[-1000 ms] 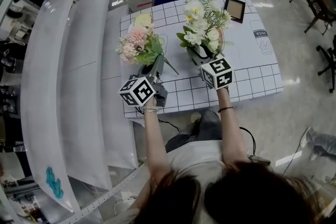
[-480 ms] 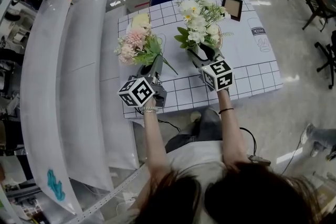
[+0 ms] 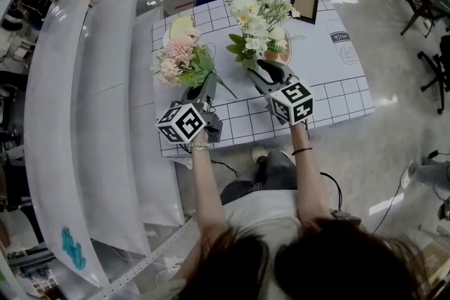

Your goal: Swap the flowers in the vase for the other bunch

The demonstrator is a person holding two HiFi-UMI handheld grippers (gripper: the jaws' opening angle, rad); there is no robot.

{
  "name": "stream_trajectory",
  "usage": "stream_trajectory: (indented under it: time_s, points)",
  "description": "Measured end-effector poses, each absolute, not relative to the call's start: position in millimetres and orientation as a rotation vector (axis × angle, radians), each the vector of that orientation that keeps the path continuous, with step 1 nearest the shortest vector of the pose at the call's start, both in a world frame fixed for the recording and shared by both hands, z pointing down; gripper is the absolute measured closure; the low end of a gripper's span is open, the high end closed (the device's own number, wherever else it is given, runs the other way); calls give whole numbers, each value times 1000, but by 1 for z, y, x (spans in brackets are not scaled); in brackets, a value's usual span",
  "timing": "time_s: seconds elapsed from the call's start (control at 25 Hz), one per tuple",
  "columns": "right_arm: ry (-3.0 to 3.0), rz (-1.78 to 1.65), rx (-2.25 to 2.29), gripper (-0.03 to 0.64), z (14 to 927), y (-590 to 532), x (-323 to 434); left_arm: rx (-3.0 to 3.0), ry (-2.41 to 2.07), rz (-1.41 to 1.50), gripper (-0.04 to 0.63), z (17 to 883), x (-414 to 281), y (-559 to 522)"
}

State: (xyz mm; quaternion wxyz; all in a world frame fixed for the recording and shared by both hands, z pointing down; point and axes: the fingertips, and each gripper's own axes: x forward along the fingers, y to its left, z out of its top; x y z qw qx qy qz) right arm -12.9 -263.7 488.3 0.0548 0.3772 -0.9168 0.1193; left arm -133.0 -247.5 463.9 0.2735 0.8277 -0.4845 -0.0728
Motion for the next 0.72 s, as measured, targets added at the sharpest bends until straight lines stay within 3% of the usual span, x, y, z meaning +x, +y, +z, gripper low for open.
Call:
stream_trajectory:
  time_s: [0.28, 0.72]
  points:
    - [-2845, 365, 1041, 552, 469, -251, -18, 2203, -1332, -235, 535, 460, -129, -235]
    - [-2932, 370, 882, 588, 443, -227, -19, 2208, -1378, -277, 535, 442, -116, -211]
